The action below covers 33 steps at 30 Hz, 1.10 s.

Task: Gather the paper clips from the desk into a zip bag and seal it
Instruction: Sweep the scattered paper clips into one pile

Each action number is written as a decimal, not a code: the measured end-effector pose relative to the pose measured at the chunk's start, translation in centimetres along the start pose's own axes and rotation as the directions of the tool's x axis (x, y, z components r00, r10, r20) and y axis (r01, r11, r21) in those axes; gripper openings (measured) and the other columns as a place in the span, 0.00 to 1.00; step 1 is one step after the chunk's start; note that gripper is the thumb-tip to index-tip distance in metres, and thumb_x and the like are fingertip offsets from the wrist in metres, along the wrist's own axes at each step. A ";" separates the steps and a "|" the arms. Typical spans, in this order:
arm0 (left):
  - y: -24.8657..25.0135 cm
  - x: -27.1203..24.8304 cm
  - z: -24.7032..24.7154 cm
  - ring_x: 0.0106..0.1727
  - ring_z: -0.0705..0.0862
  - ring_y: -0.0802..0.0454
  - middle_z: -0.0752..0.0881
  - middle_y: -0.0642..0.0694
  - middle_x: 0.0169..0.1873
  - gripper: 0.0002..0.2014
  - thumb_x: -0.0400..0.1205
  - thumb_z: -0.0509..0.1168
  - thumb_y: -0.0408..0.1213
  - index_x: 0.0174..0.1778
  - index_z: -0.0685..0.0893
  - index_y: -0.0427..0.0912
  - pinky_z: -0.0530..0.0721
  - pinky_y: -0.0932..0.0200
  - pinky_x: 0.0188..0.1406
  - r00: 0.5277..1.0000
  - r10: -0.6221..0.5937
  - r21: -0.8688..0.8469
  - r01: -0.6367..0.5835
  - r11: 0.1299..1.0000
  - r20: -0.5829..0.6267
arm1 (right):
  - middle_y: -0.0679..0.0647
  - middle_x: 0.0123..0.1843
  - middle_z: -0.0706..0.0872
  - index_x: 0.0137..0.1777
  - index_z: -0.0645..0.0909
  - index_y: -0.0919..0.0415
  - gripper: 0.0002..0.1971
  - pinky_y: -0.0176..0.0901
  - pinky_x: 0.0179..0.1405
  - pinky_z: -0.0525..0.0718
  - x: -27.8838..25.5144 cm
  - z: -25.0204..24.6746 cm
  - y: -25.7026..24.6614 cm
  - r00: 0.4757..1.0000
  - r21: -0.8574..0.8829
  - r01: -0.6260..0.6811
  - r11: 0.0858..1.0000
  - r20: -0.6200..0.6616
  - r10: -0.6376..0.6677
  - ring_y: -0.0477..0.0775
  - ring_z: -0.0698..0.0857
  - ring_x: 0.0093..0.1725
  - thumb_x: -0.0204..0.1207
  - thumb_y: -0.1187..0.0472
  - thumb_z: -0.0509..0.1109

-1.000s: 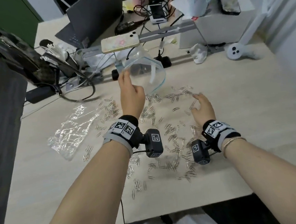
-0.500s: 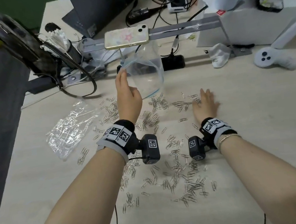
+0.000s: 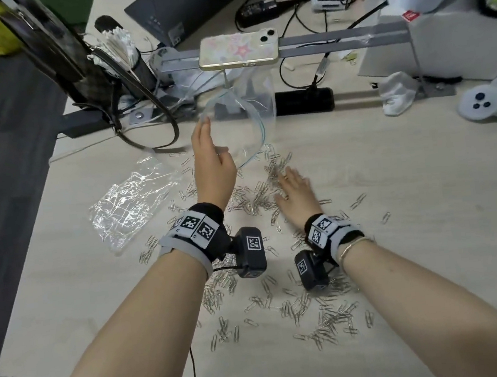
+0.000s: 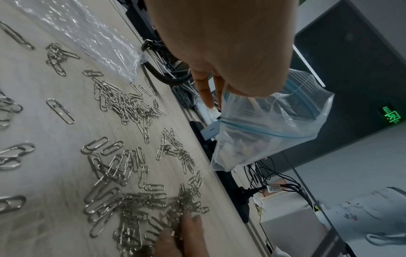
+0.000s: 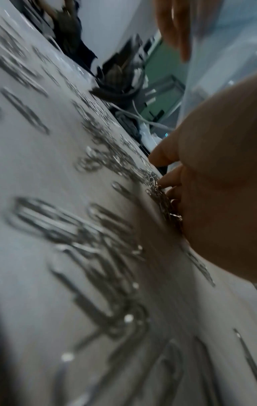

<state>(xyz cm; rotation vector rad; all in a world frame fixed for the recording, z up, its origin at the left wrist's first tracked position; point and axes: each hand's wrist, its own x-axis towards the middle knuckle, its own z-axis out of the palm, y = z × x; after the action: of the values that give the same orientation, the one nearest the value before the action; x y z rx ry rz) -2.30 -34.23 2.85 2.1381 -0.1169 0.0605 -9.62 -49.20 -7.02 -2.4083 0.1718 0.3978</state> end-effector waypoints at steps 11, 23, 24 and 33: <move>0.1 -1.1 -3.9 0.61 0.76 0.48 0.65 0.39 0.72 0.29 0.77 0.50 0.18 0.76 0.65 0.37 0.80 0.58 0.62 0.983 0.041 0.026 -0.037 0.999 -0.178 | 0.54 0.85 0.47 0.81 0.57 0.51 0.32 0.44 0.77 0.35 -0.4 -1.1 -1.4 0.997 0.079 0.039 0.996 -0.075 -0.033 0.53 0.43 0.83 0.78 0.67 0.61; -3.3 -2.4 -11.0 0.63 0.65 0.49 0.63 0.37 0.70 0.32 0.73 0.53 0.20 0.76 0.64 0.38 0.69 0.68 0.54 0.849 -0.026 0.224 0.168 0.960 -0.527 | 0.56 0.84 0.40 0.82 0.48 0.57 0.32 0.46 0.77 0.34 1.0 1.9 -4.0 0.996 -0.029 0.037 0.999 0.079 -0.034 0.54 0.40 0.83 0.82 0.58 0.57; -3.6 -2.4 -11.4 0.63 0.65 0.46 0.62 0.37 0.71 0.32 0.72 0.53 0.21 0.76 0.64 0.38 0.68 0.68 0.54 0.837 -0.034 0.236 0.194 0.952 -0.547 | 0.56 0.84 0.40 0.82 0.48 0.58 0.31 0.46 0.77 0.34 0.8 2.5 -4.7 0.992 -0.031 0.068 0.997 0.113 -0.064 0.54 0.40 0.83 0.82 0.58 0.57; -7.7 -2.4 -14.3 0.60 0.70 0.39 0.64 0.38 0.72 0.38 0.67 0.53 0.15 0.76 0.64 0.39 0.76 0.51 0.63 0.766 -0.091 0.384 0.417 0.824 -0.636 | 0.55 0.85 0.48 0.81 0.54 0.56 0.31 0.50 0.82 0.40 3.0 1.6 -5.3 0.988 -0.015 0.074 0.997 -0.134 -0.075 0.54 0.45 0.84 0.80 0.62 0.60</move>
<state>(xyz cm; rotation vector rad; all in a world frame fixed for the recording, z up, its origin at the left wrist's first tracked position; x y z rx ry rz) -3.78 -17.91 3.97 2.5284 0.6517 0.6646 -5.99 -44.25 -5.92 -2.4437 0.1399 0.2021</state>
